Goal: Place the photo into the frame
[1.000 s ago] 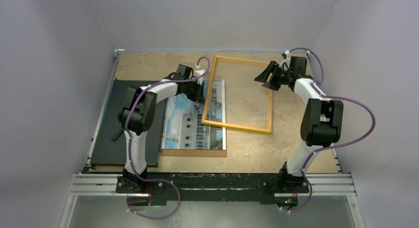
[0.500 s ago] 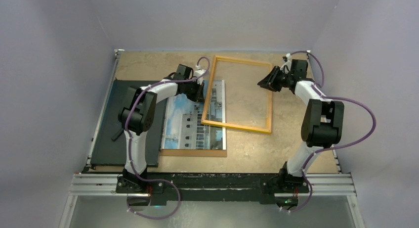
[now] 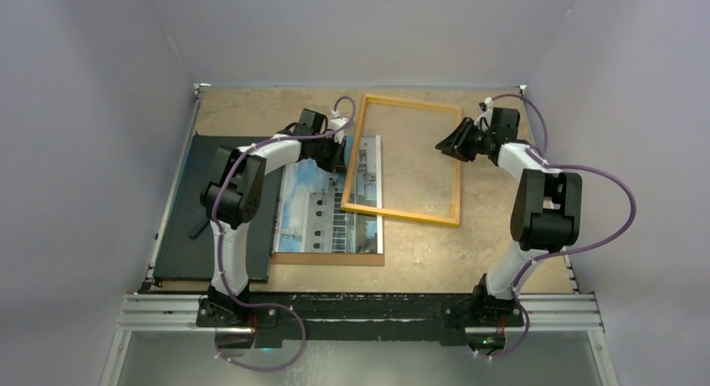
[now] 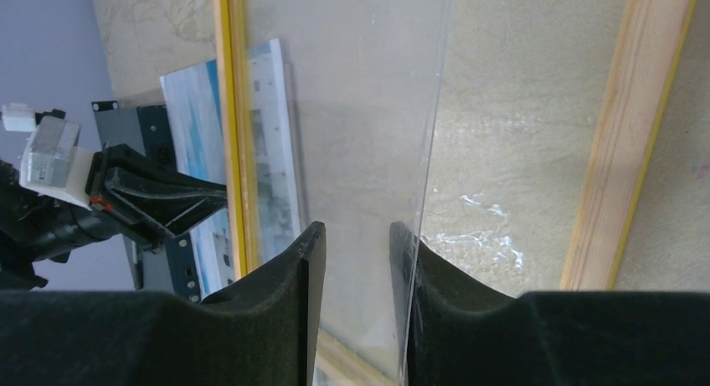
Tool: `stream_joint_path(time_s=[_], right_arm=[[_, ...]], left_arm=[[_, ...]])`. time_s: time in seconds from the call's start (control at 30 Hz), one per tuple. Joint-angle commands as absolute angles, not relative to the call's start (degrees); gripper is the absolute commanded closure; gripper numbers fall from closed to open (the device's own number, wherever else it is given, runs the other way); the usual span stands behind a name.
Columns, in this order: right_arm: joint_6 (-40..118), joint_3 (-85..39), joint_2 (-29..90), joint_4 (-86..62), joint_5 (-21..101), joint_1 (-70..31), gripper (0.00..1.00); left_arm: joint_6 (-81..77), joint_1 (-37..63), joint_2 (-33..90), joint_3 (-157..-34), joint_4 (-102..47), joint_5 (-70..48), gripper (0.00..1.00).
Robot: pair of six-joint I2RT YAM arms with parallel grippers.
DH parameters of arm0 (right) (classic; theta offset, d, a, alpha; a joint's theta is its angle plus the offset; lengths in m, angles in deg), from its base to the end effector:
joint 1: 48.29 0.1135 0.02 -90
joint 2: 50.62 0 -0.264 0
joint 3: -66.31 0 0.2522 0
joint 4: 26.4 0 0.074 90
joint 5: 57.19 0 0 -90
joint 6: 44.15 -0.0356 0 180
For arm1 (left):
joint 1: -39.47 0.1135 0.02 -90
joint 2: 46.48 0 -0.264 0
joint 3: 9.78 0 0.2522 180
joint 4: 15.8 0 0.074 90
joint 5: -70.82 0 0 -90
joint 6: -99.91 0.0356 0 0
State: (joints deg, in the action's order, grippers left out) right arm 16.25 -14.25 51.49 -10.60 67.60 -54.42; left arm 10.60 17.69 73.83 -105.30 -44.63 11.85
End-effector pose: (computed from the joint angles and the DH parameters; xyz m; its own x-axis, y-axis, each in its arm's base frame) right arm 0.3919 -0.0217 0.2164 -0.7039 0.4836 -0.5202 -0.0179 0.7201 0.6936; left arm 0.4057 -0.1819 0.1515 -0.7403 0.3069 -0.5981 0.6108 0.6786 -0.4078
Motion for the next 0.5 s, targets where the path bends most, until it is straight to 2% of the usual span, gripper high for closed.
stream_joint_path(time_s=[0.0, 0.27, 0.47], right_arm=[[15.5, -12.6, 48.1, -13.9, 64.7, -54.2, 0.62], [17.1, -13.0, 47.2, -12.1, 61.8, -54.2, 0.43], [19.2, -14.6, 46.3, -6.9, 57.9, -54.2, 0.36]], left_arm=[[11.5, 17.3, 73.4, -105.3, -44.5, 13.2, 1.00], [11.8, 17.3, 73.2, -105.4, -44.7, 13.2, 1.00], [11.7, 17.3, 73.4, -105.8, -44.9, 13.2, 1.00]])
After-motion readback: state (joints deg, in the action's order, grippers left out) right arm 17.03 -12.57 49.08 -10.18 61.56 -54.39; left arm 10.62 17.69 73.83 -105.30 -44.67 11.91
